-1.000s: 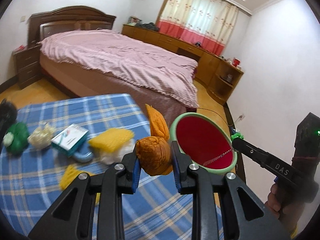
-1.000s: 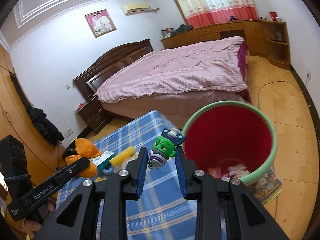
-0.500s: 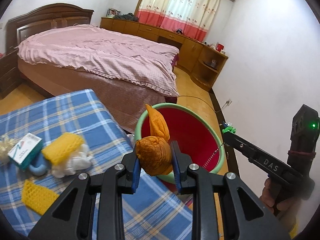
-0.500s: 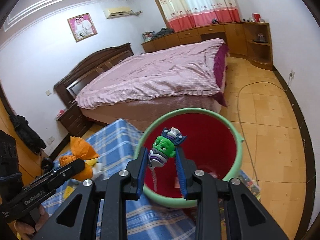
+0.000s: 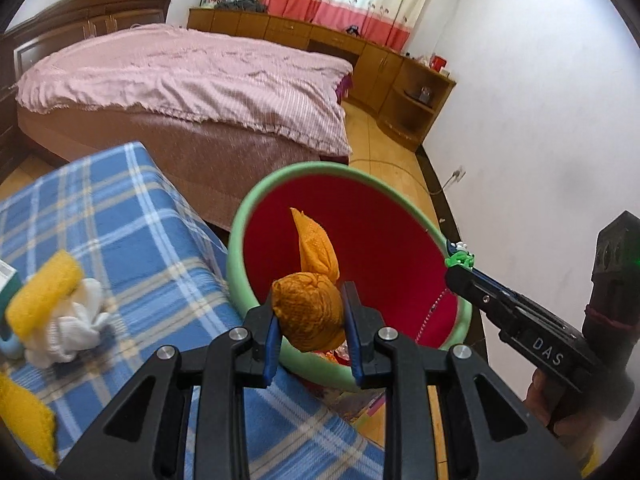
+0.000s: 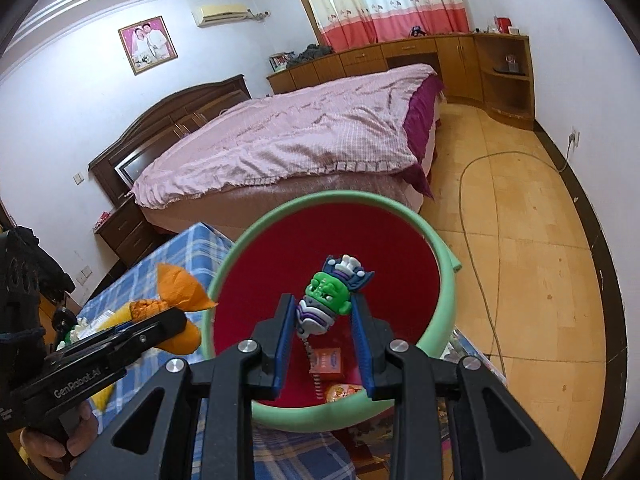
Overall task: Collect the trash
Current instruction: 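Carry orange toy and green figure over the red bin and open both grippers, then move both tools back over the table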
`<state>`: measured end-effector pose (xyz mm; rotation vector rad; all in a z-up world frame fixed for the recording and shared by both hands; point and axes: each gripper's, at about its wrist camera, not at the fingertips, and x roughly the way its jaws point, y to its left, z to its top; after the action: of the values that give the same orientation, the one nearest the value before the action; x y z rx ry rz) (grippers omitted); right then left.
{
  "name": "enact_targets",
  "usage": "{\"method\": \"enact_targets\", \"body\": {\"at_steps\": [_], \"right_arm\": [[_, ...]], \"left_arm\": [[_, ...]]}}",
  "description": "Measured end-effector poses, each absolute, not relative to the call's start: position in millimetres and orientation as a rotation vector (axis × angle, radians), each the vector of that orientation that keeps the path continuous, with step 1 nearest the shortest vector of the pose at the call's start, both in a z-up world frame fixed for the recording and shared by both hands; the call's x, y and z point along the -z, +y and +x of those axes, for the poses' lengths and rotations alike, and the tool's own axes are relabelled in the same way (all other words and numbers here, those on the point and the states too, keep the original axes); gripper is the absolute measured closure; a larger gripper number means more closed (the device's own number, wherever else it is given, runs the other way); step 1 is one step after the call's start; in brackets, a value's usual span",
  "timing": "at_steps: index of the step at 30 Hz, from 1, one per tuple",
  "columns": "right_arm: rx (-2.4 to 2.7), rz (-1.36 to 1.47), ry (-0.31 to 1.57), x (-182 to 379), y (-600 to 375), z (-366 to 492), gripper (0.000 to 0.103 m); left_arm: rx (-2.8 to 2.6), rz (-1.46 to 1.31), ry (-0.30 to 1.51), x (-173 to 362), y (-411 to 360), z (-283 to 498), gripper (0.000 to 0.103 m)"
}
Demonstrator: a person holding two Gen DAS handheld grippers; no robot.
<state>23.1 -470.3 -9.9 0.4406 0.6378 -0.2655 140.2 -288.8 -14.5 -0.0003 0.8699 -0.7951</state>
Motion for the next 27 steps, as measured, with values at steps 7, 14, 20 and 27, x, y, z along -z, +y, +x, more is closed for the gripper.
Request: {"method": "enact_targets", "body": {"at_steps": [7,14,20,27], "right_arm": [[0.269,0.466,0.662,27.7,-479.5,28.3,0.072],[0.269,0.498,0.659,34.1,-487.0,27.7,0.071],[0.259,0.520,0.641,32.9,-488.3,22.9,0.064],[0.252,0.522,0.625,23.3,-481.2,16.0,0.057]], "left_arm": [[0.793,0.042,0.896,33.1,-306.5,142.0,0.075],[0.798,0.053,0.915,38.1,-313.4,144.4,0.066],[0.739,0.055,0.900,35.0,-310.1,144.1,0.056],[0.738,0.025,0.903,25.7,-298.1,139.2,0.056]]}}
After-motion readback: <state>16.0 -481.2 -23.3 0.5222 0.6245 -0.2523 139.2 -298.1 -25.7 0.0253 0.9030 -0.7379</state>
